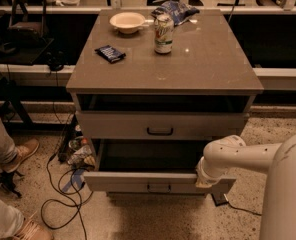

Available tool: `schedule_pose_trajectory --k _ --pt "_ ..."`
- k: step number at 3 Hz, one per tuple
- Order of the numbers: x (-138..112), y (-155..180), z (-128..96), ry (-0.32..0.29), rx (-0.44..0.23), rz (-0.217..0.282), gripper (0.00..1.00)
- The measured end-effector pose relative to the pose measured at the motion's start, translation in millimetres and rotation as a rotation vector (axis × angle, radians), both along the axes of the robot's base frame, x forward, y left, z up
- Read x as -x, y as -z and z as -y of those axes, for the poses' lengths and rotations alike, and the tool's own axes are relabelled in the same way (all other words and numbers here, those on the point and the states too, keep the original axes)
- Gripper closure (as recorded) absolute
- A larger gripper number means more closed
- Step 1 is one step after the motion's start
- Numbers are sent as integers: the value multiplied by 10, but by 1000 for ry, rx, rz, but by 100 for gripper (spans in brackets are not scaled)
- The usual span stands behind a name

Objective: Open middle drawer

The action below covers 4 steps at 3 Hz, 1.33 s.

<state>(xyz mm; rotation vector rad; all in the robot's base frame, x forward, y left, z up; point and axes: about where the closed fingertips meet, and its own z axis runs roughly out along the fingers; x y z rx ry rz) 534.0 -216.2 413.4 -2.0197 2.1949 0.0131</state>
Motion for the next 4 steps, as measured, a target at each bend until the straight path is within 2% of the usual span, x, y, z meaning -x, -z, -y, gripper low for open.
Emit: schedule_pose_trajectory --k 1,2,3,4 --pt "0 -2 0 0 0 0 100" --pt "155 -69 115 34 9 16 100" --pt "153 -66 115 34 9 16 89" --pt "166 -48 110 33 9 13 57"
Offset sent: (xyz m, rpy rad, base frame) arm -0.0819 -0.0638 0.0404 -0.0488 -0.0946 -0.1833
